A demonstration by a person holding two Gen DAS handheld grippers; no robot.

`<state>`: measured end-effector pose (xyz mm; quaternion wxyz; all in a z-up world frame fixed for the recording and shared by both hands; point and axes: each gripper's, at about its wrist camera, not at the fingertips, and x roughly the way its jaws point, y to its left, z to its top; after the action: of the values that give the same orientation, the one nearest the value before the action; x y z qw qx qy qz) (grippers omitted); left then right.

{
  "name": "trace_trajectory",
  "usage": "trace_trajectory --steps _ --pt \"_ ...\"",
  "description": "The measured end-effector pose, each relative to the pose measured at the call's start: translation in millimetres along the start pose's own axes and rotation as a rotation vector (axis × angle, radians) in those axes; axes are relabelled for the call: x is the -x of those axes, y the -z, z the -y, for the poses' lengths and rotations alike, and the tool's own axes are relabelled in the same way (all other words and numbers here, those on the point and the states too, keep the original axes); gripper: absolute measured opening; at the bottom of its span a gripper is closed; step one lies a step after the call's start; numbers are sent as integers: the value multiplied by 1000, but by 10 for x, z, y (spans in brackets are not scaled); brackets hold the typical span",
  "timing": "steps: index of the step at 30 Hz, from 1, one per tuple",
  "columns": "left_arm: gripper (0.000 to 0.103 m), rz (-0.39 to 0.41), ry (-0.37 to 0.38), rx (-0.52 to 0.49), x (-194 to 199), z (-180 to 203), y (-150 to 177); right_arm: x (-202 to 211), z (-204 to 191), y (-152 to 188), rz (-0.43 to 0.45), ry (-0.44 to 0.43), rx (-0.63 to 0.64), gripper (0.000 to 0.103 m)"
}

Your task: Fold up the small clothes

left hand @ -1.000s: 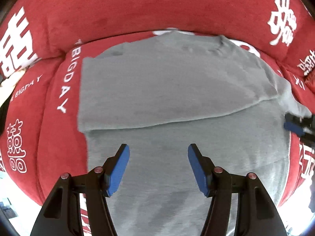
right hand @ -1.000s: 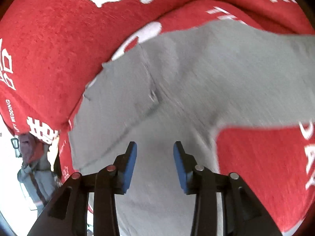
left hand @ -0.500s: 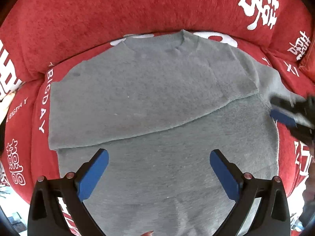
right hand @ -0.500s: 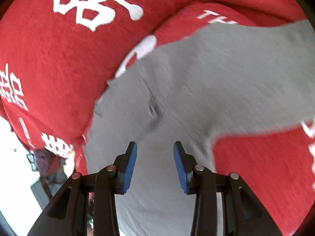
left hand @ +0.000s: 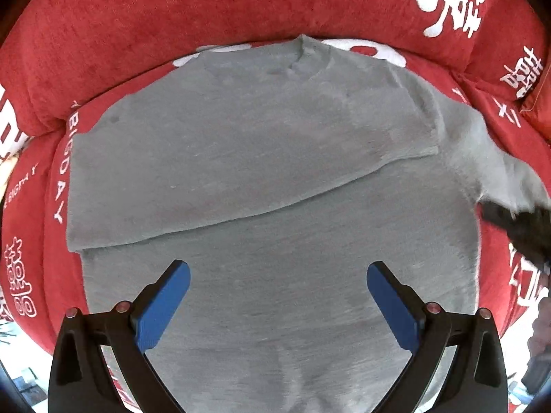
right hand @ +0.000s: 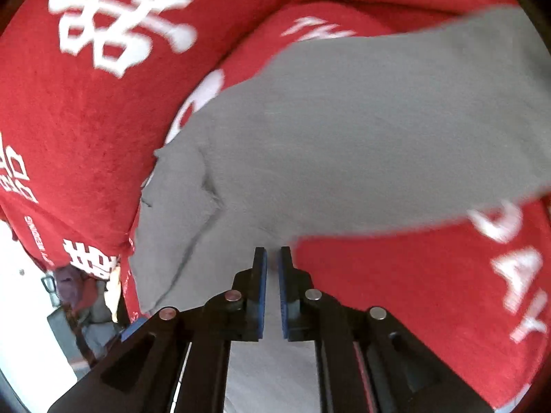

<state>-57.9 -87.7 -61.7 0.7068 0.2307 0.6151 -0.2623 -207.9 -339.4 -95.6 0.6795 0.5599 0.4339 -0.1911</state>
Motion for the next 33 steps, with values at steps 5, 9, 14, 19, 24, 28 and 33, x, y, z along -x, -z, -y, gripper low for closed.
trace_trajectory --steps 5,9,14,19,24,28,33 --pt "103 1 15 -47 -17 296 -56 563 648 53 97 24 -140 45" --pt "103 -1 43 -86 -41 594 -102 1060 1191 -1 277 72 -305 45" --pt "103 5 65 -123 -63 918 -162 1255 1704 -155 386 57 -465 45" --pt "103 16 72 -141 -83 1096 -239 1130 1702 -377 410 -54 -456 45" --pt "103 29 78 -134 -98 1141 -324 1027 1688 -445 394 -222 -496 6" --pt "103 42 96 -116 -82 1095 -371 1081 1473 -468 393 -362 -472 6" --pt "103 69 91 -88 -25 919 -416 1145 988 -558 390 -465 -395 6"
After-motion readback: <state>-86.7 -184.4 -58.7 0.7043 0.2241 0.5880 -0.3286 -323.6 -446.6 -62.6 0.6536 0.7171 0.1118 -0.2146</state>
